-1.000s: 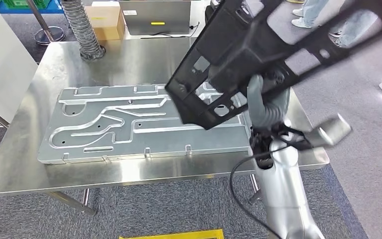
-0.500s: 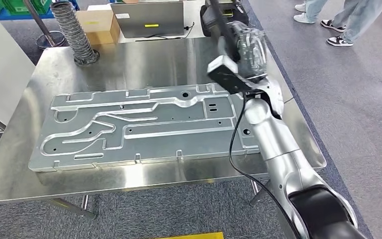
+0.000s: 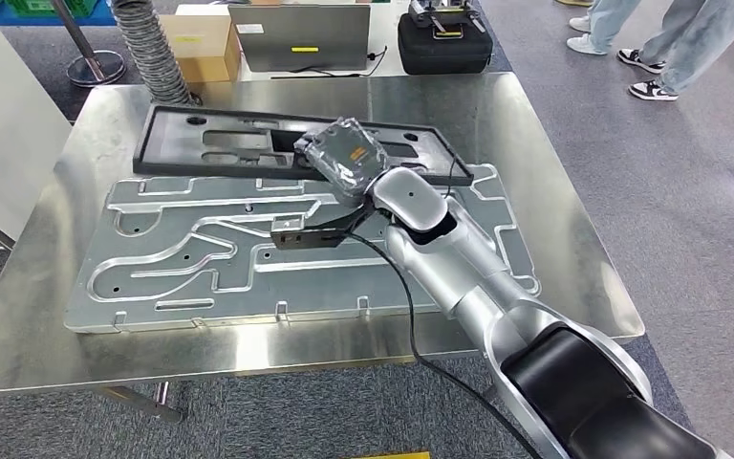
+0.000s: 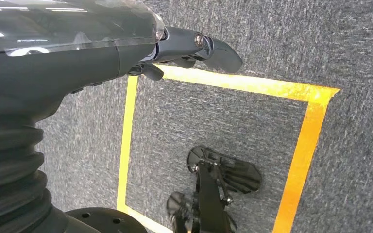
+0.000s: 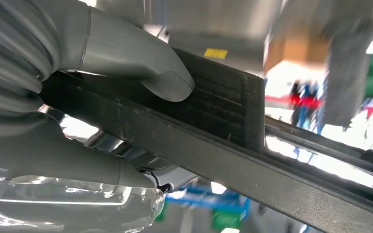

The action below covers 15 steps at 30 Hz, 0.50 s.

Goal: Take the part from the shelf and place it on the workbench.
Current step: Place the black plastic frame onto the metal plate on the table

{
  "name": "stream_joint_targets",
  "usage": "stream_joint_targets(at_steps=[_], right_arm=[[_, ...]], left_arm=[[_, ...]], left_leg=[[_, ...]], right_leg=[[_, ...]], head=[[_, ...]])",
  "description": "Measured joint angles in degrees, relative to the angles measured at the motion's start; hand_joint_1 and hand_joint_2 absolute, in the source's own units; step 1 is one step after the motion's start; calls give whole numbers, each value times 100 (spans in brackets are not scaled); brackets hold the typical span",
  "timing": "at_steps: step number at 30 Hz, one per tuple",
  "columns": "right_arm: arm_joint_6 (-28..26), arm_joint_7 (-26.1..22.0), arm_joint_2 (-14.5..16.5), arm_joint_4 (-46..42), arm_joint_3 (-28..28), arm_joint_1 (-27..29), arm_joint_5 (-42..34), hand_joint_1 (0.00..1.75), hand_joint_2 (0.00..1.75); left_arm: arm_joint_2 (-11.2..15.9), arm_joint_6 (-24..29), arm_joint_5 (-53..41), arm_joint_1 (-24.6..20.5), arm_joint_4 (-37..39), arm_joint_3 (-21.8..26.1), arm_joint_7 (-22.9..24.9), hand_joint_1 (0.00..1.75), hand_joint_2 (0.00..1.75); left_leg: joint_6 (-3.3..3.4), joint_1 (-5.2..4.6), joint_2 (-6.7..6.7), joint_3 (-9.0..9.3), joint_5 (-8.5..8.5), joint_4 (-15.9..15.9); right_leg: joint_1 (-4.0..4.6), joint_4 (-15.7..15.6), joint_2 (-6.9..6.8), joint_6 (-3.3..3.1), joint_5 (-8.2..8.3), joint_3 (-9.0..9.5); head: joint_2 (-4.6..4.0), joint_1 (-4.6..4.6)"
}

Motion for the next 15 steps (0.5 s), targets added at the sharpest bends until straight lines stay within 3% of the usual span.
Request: stream_joint_targets(at_steps=[1,2,3,5,7,10,12,14,15], right_arm=[[30,-6,44,110,64,6,13,175,175],[54,-11,81,205,113,8,20,175,175],[71,-13,115,288,155,6,26,175,175],[93,-13,174,410,210,-3,37,175,175],[115,-19,229,503,254,-6,45,175,175],[250,-28,280,625,300,-11,-8,175,175],[353,-15,318,725,305,-15,-61,175,175],[418,17,346,867,314,12,-84,175,175],[435,32,352,938,324,43,-87,175,175]], left_arm=[[-2,-2,-14,4,0,0,-1,0,175],[-7,-4,-26,10,0,0,-1,0,175],[-12,-8,-37,16,0,0,-1,0,175],[-27,-14,-47,20,1,0,-1,0,175],[-36,-15,-49,17,2,0,-1,0,175],[-36,-25,-49,20,2,0,-1,0,175],[-37,-45,-50,23,2,0,-2,0,175],[-38,-63,-56,28,2,0,-3,0,175],[-38,-66,-58,33,2,0,-5,0,175]], left_leg=[[-3,0,-11,15,-12,4],[-11,-1,-24,37,-27,9],[-25,-3,-36,60,-45,13],[-67,-20,-46,79,-78,25],[-119,-26,-37,78,-94,26],[-205,-19,-17,64,-177,103],[-241,-7,-6,-140,-456,585],[-271,5,-3,-496,-771,1324],[-285,11,-3,-623,-825,1559]], right_leg=[[-6,-54,-1,-6,120,-9],[-5,-346,-2,-26,336,100],[2,-777,-4,-60,583,279],[41,-1474,-7,-126,865,585],[76,-1652,0,-165,871,656],[41,-1727,6,-237,892,699],[22,-1777,-6,-284,902,743],[31,-1778,-8,-308,893,752],[35,-1774,-8,-310,888,753]], head=[[0,-1],[0,-1],[0,0],[0,-1],[0,-1],[0,-1],[0,-1],[0,-1],[0,-1]])
